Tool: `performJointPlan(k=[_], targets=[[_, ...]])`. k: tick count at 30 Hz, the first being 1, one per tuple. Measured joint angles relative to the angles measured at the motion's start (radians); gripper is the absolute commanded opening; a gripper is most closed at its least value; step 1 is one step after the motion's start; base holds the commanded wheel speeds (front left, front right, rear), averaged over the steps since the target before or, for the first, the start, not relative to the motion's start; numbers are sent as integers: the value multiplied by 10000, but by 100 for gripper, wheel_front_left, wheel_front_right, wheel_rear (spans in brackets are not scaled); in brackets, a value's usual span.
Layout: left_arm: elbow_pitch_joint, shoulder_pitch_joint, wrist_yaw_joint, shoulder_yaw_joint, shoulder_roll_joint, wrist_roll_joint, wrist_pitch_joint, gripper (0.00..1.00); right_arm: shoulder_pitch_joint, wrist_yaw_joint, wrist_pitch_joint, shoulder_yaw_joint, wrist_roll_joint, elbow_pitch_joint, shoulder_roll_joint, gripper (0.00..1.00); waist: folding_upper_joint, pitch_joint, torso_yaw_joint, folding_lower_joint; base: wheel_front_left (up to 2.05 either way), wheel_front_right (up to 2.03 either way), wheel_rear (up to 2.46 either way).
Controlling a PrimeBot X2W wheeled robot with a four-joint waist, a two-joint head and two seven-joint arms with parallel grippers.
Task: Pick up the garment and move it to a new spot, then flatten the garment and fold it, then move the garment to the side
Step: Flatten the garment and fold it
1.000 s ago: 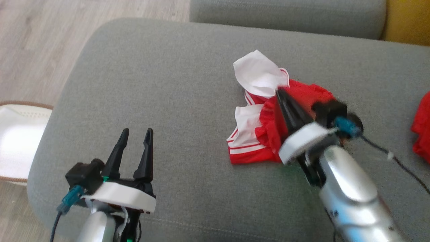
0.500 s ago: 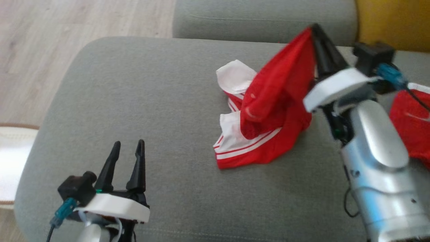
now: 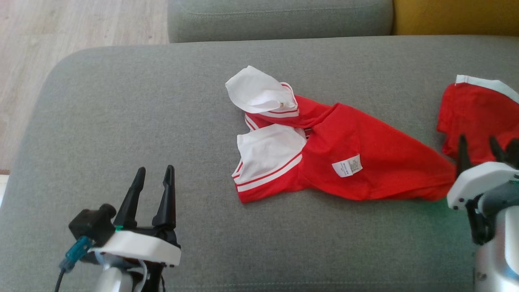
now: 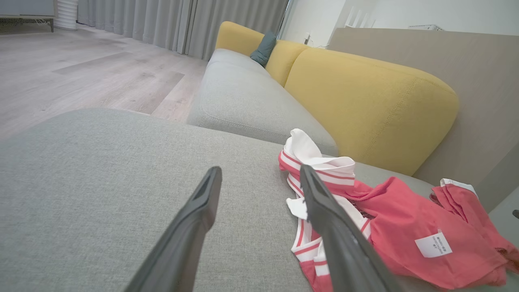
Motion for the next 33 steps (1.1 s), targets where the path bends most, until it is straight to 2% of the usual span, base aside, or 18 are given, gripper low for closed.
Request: performJointPlan(k=[4,10,14,18,21,28,33], targets=[[61,-134,-19,10,0,19,0,100,-35,0,-362,314,-391,-589,234,100,0,34,-104,0,0,0,0],[132,-220,-25,-12,-2,29,0,100,-48,0,-1398,1427,-309,-1384,328,100,0,-8,1,0,0,0,0],[151,-217,-90,-27,-2,29,0,100,204,0,-1793,2546,880,-1691,345,100,0,-67,138,0,0,0,0],[167,-209,-98,-33,-2,29,0,100,1117,0,-2100,3384,1645,-1685,389,100,0,-160,290,0,0,0,0],[161,-190,-98,-40,-2,29,0,100,1636,0,-2418,3680,1889,-1532,393,100,0,-211,401,0,0,0,0],[136,-154,-96,-61,-2,29,0,100,1728,0,-2865,3962,1845,-1218,397,100,0,-259,582,0,0,0,0],[100,-150,-94,-113,-2,29,0,100,1726,0,-2683,3965,897,-763,397,100,0,-138,653,0,0,0,0]])
